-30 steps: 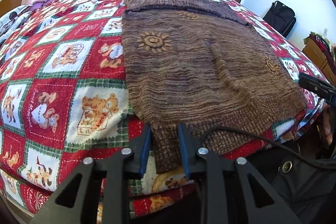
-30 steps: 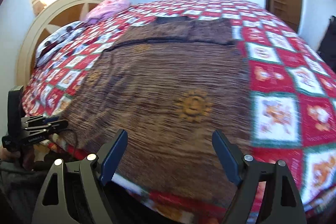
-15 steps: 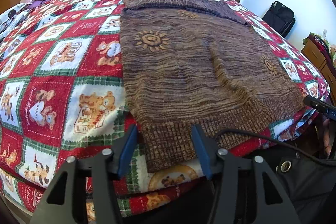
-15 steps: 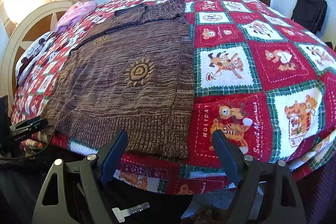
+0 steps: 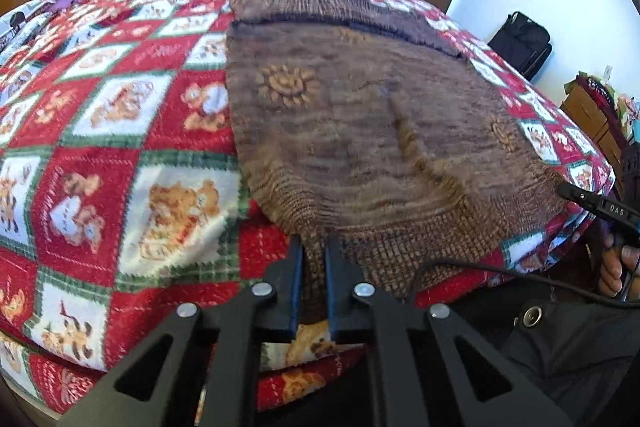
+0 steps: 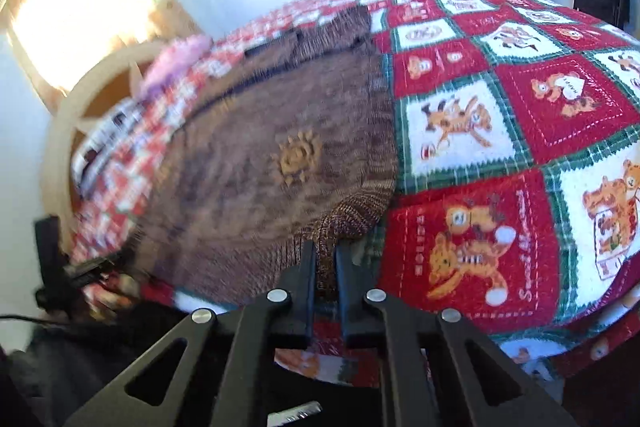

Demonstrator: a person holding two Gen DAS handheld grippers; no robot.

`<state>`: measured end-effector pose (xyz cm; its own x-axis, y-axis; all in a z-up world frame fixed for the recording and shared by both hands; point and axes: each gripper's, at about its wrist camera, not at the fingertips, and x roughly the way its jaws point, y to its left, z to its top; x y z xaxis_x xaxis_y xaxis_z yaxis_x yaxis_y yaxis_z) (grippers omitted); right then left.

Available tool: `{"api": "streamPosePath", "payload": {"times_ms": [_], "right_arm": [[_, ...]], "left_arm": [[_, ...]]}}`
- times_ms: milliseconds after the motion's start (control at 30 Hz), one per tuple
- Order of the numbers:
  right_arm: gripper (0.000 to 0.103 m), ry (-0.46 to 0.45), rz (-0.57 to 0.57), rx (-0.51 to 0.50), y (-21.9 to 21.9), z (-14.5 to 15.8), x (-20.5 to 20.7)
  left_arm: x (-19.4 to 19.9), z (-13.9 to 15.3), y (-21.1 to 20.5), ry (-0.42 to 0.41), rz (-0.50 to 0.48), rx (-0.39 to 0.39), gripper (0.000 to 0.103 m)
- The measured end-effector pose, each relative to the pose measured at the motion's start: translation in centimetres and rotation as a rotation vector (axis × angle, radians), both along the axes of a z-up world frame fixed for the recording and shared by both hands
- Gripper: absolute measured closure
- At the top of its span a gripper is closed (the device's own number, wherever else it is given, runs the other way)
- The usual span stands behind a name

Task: Fold small clothes
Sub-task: 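Lift the hem with both tools and fold it over toward the collar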

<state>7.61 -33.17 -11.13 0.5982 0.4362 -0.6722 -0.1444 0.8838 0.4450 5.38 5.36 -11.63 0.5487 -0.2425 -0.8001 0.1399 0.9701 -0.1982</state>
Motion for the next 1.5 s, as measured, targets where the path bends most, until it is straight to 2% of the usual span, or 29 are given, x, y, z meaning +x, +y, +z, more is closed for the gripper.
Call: {"api": "streamPosePath", "payload": {"times_ms": [133,200,467,700,1067,1233,1500], "right_arm": [[0.095,-0.056,0.010,0.049,0.1,1.3,-0.2],[0.095,-0.081,0.012,0.069,0.1,2.0,-0.3],[0.095,-0.167,0.005,0.108,-0.1,5.3,0.6],[0.095,-0.227,0.011,0.095,0.5,7.8,1.9],[0.095,-0.300,0.021,0.102,1.3,10.7,4.3],[0.095,-0.312,0.012,0.103,1.5,11.3,6.1],[0.095,-0.313,-0.031,0.114,1.4,12.2,10.8]], "left_arm": [[-0.4,1.9,0.7,-0.104,0.020,-0.020,0.093],[-0.4,2.4,1.0,-0.130,0.028,-0.036,0.093],[0.4,3.7,2.6,-0.157,0.057,-0.121,0.093],[1.6,5.8,3.2,-0.212,0.058,-0.145,0.093],[3.8,8.4,3.8,-0.287,0.074,-0.160,0.093],[4.7,9.5,3.8,-0.336,0.090,-0.127,0.093],[9.4,9.8,4.3,-0.330,0.118,-0.141,0.093]]}}
